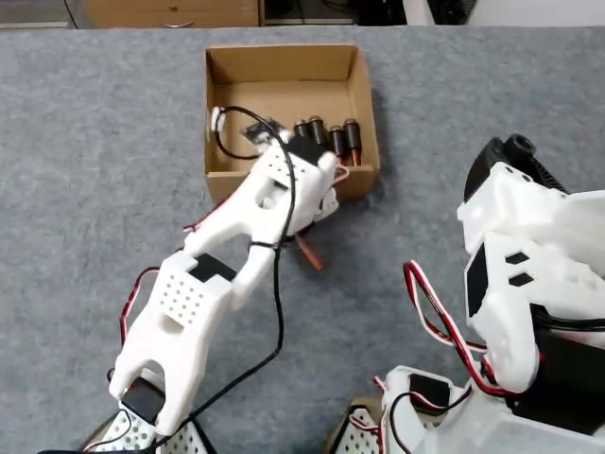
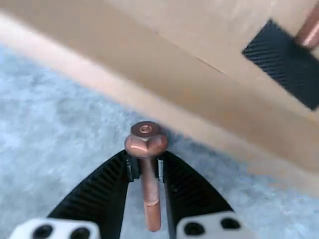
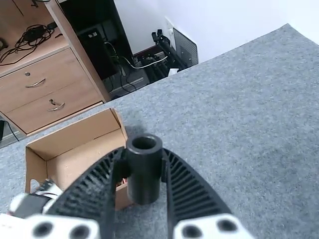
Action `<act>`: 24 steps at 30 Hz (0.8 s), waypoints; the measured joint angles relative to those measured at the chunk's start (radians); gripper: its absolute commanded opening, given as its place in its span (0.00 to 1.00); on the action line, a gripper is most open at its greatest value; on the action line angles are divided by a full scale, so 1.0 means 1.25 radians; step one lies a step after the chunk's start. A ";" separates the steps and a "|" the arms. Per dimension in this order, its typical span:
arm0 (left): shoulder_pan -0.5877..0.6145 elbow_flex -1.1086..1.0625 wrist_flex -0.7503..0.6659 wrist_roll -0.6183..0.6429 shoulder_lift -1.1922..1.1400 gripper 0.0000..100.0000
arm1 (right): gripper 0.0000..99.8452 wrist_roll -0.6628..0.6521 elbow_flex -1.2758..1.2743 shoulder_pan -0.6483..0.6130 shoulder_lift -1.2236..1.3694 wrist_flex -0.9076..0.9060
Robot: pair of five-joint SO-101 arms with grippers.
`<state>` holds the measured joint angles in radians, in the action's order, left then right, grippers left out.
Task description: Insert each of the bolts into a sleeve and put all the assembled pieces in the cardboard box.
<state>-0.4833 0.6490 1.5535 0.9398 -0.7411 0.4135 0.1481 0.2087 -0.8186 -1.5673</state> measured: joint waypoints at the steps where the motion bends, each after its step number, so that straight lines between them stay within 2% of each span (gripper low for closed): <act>1: 0.001 0.025 0.029 0.000 0.007 0.02 | 0.00 0.000 0.000 0.000 0.000 0.000; 5: 0.001 0.128 0.131 -0.001 0.022 0.02 | 0.00 0.000 0.000 0.000 0.000 0.000; 11: 0.025 0.193 0.156 -0.047 0.082 0.02 | 0.00 0.000 -0.011 -0.014 -0.001 0.000; 24: 0.113 0.169 0.156 -0.220 0.535 0.02 | 0.00 -0.112 -0.203 -0.134 0.000 0.060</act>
<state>-0.3422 0.8608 1.7484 0.6651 -0.0721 0.2739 -0.1051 0.0414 -0.8186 -1.4922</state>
